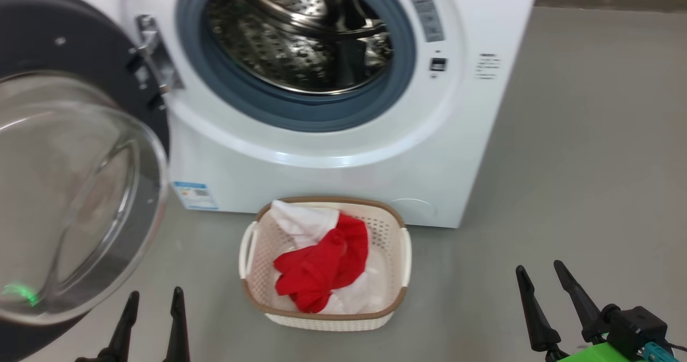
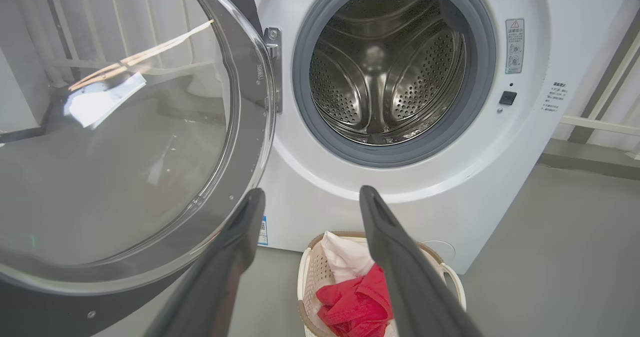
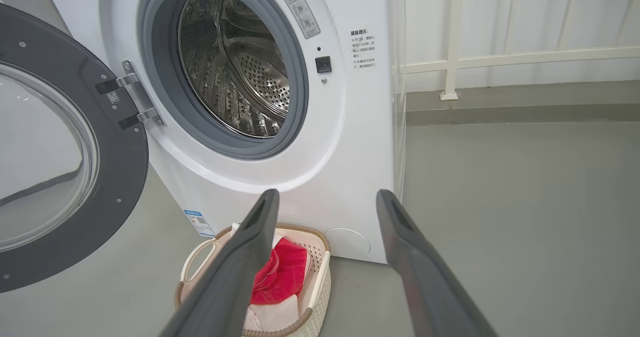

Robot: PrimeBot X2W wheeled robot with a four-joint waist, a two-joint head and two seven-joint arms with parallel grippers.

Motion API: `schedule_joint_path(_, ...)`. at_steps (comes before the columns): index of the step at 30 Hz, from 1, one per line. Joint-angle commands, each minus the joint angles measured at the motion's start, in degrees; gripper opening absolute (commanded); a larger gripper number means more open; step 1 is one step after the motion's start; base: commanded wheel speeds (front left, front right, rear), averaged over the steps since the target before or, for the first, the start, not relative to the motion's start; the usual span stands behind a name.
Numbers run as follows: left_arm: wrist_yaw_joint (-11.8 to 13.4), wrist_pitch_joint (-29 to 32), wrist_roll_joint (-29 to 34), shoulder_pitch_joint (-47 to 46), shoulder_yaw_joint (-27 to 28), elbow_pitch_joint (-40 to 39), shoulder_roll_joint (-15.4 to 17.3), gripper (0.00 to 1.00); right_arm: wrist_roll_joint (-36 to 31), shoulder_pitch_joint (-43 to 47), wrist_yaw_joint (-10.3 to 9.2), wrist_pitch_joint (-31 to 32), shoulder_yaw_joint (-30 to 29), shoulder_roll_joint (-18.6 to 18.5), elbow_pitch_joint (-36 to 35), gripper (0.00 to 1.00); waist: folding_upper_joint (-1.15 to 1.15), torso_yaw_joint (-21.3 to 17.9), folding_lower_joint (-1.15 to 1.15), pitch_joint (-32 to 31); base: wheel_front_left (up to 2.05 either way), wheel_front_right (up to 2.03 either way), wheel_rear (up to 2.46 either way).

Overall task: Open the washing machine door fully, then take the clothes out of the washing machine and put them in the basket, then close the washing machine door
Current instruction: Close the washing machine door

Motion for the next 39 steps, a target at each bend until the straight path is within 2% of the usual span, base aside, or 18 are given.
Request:
schedule_joint_path(1, 0.95, -0.28, -0.67, -0.47, 1.23, -1.25, 0.59, 1.00, 0.28, -2.25, 0.35, -0.37, 1.63, -1.09, -1.15, 1.00, 0.00, 4.52, 0.00, -0.18, 0.00, 0.00, 0.00)
schedule_joint_path(13, 3.78, -0.28, -2.83, 0.84, -2.49, -0.93, 0.59, 1.00, 0.63, -3.45, 0.35, -0.37, 4.08, -2.14, -0.21, 1.00, 0.00, 15.29, 0.00, -0.40, 0.00, 0.00, 0.00)
schedule_joint_path(22, 5.71, -0.28, -4.01, 1.58, -3.95, -0.89, 0.59, 1.00, 1.07, -4.22, 0.35, -0.37, 6.91, -2.68, 0.69, 1.00, 0.00, 21.16, 0.00, -0.37, 0.00, 0.00, 0.00)
schedule_joint_path(32, 10.00, -0.28, -7.45, 3.61, -3.46, -4.29, 0.59, 1.00, 2.19, -8.62, 0.35, -0.37, 13.12, -3.92, 3.24, 1.00, 0.00, 22.34, 0.00, 1.04, 0.00, 0.00, 0.00)
schedule_joint_path(39, 11.42, -0.28, -8.39, 5.00, -3.33, -6.24, 0.59, 1.00, 3.00, -10.14, 0.35, -0.37, 14.84, -4.27, 4.25, 1.00, 0.00, 22.37, 0.00, 0.78, 0.00, 0.00, 0.00)
